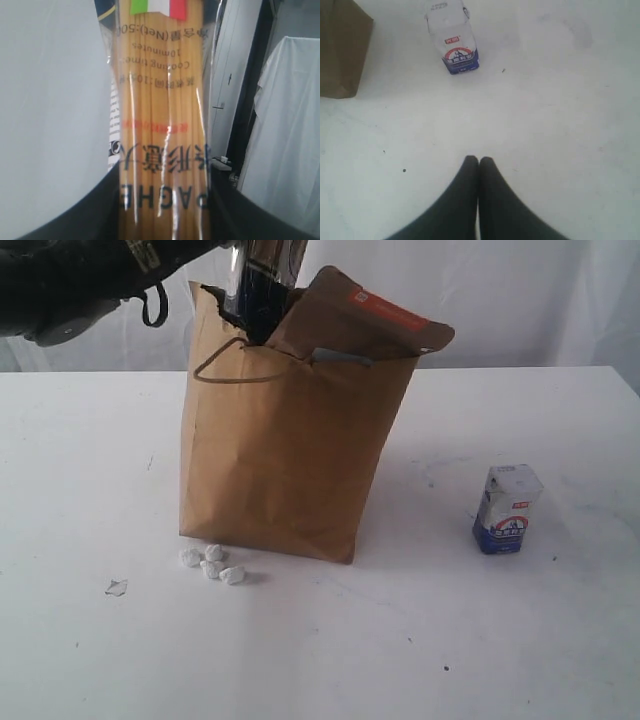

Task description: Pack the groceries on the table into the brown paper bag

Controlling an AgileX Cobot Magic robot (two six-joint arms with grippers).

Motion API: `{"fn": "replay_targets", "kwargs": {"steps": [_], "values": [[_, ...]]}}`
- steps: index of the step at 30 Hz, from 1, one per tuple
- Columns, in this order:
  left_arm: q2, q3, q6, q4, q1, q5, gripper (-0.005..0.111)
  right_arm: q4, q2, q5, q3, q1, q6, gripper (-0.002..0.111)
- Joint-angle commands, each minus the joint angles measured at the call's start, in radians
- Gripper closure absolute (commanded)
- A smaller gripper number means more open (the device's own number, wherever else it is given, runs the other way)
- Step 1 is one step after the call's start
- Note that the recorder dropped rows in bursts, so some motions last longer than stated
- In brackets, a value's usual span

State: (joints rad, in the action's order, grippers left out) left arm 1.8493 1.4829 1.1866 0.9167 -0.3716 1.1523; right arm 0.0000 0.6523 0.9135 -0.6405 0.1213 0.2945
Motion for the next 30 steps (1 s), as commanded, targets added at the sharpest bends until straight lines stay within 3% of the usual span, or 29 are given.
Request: {"fn": "replay_targets", "kwargs": {"steps": [1,9,16,19,22,24,30], "values": [[-0.024,0.016,-0.071,0.018,0.0,0.069,0.107,0.0,-0.004,0.004,0.003,-0.003,-0.006,0.108],[-0.024,0.016,-0.263,0.034,0.0,0.069,0.107,0.0,-0.004,0.004,0.003,-0.003,-0.032,0.108],[-0.024,0.016,-0.267,0.047,0.0,0.069,0.107,0.0,-0.004,0.004,0.003,-0.003,-0.032,0.108],[-0.027,0.016,-0.267,0.135,0.0,0.069,0.09,0.0,-0.004,-0.002,0.003,-0.003,-0.032,0.108],[-0.027,0.016,-0.263,0.167,0.0,0.069,0.059,0.0,-0.004,-0.004,0.003,-0.003,-0.032,0.108],[-0.027,0.016,-0.233,0.167,0.0,0.069,0.046,0.0,-0.004,-0.004,0.003,-0.003,-0.032,0.108],[-0.027,0.016,-0.146,0.178,0.0,0.069,0.042,0.0,-0.004,-0.002,0.003,-0.003,-0.032,0.108]]}}
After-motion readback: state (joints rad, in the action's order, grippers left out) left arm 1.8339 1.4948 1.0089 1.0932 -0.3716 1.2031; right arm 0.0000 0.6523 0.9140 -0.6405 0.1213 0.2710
